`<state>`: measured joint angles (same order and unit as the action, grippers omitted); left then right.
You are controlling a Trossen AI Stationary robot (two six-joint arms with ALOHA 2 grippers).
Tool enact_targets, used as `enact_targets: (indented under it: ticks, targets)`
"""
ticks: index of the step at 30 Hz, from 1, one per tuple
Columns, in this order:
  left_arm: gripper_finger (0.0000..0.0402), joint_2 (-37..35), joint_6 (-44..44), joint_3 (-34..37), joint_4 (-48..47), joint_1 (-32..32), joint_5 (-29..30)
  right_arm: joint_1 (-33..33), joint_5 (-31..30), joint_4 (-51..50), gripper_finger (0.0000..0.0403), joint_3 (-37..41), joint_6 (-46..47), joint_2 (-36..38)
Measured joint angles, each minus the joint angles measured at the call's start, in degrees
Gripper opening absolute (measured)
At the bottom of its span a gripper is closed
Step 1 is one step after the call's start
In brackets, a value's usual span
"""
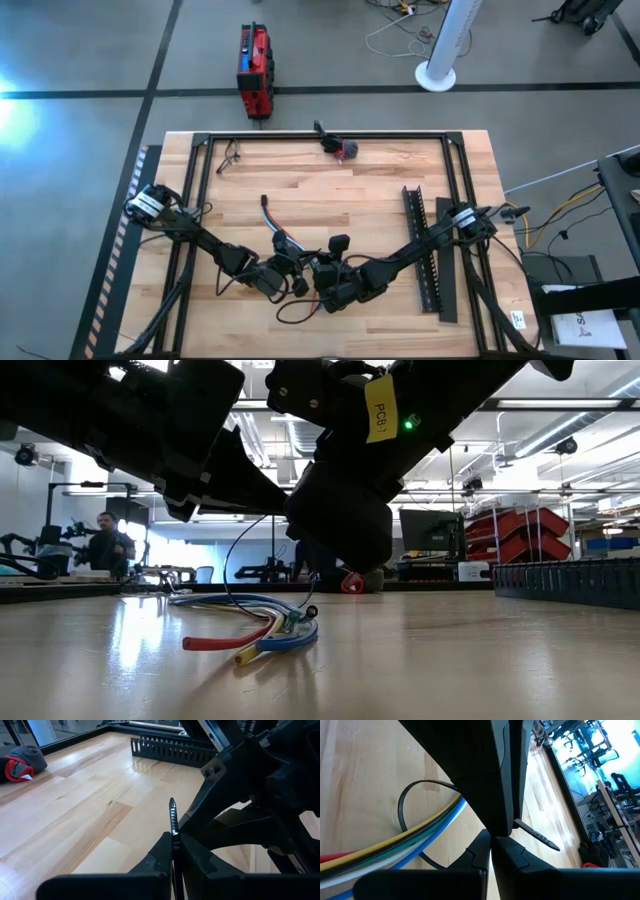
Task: Ziptie cables
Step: Close the cables together using a zip tie
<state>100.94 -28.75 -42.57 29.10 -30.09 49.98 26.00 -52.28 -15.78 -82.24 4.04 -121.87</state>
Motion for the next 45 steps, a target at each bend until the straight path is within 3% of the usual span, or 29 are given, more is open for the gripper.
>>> enact_targets:
  ticks: [10, 21, 26, 34, 45]
  targets:
    - [0.0003, -0.02, 1.97, 0.04, 0.01, -0.11, -1.83, 0.24, 7.51, -1.08, 0.0005, -0.11, -2.86, 1.12]
    - [0.0003, -0.17, 7.82, 0.07, 0.20, 0.00, -1.76, 0.58, 23.19, -11.48, 0.0132, -0.15, -2.24, 8.82]
    - [0.0003, -0.17, 9.09, 0.07, 0.28, -0.01, -4.02, 0.52, 22.44, -17.18, 0.0165, -0.11, -2.39, 14.65]
    - [0.0003, -0.17, 11.94, 0.05, 2.20, -0.04, -7.50, 0.48, 22.52, -14.99, 0.0175, -0.01, -1.84, 19.25]
    - [0.0003, -0.16, 18.72, 0.04, 3.66, -1.23, -9.64, -1.00, 28.48, -11.32, 0.0170, 0.17, -2.13, 12.53]
